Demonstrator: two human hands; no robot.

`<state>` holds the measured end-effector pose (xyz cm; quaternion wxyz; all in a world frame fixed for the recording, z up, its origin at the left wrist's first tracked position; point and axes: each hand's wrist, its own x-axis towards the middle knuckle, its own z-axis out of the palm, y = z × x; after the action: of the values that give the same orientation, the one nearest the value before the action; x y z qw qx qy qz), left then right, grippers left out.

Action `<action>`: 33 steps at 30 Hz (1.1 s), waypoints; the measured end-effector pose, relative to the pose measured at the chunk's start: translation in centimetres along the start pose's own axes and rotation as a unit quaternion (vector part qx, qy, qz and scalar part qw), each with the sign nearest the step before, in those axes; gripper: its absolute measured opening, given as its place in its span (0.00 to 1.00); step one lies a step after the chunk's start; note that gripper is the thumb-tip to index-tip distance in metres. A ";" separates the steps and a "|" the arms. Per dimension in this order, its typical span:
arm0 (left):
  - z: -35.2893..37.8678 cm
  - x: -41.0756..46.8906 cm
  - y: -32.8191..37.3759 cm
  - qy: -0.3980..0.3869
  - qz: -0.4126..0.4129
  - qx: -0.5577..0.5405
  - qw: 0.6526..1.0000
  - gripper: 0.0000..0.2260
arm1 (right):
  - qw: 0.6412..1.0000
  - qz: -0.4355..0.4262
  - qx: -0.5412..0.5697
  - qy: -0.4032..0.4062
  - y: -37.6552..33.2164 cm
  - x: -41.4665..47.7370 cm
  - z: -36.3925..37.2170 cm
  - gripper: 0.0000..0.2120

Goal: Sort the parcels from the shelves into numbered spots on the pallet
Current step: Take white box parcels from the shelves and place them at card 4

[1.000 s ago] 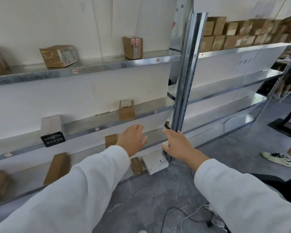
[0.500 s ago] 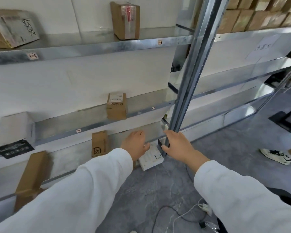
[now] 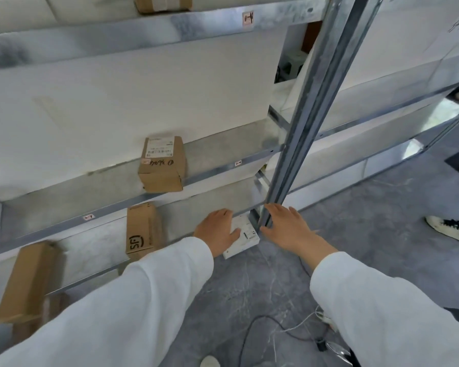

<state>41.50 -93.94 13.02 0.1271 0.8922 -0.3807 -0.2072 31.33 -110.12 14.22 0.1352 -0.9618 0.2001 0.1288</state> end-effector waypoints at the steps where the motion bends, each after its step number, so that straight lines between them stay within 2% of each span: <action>1: 0.7 0.8 0.1 -0.009 -0.009 -0.017 1.000 0.21 | 1.000 0.004 0.004 -0.008 0.6 0.8 0.4 0.29; 4: 3.0 3.7 0.1 -0.035 -0.037 -0.059 0.997 0.24 | 0.999 0.016 0.014 -0.036 2.7 3.6 1.8 0.31; 8: 6.3 8.3 -0.8 -0.045 -0.067 -0.043 0.996 0.26 | 0.998 0.026 0.013 -0.056 6.8 8.3 3.9 0.31; 13: 12.6 14.2 -2.8 -0.073 -0.111 -0.044 0.990 0.27 | 0.992 0.009 0.002 -0.126 11.6 14.2 8.4 0.29; 17: 17.6 18.5 -4.7 -0.082 -0.133 -0.044 0.987 0.21 | 0.989 -0.015 -0.026 -0.145 14.8 19.0 12.9 0.28; 21: 25.1 23.7 -8.2 -0.078 -0.165 -0.094 0.979 0.21 | 0.986 -0.010 -0.029 -0.163 17.2 24.2 20.3 0.27; 24: 30.1 27.7 -10.8 -0.090 -0.191 -0.087 0.974 0.20 | 0.985 0.011 -0.024 -0.171 18.4 27.9 26.6 0.26; 27: 34.8 31.7 -13.5 -0.068 -0.207 -0.091 0.972 0.19 | 0.983 0.042 -0.010 -0.176 19.8 31.8 33.5 0.28; 33: 45.3 35.7 -21.1 -0.071 -0.260 -0.083 0.959 0.20 | 0.978 0.069 0.082 -0.181 21.4 39.5 46.9 0.31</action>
<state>55.84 -108.93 -44.82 0.1147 0.9296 -0.1251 -0.3271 48.27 -128.26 -45.77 0.2384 -0.8921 0.2476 0.2933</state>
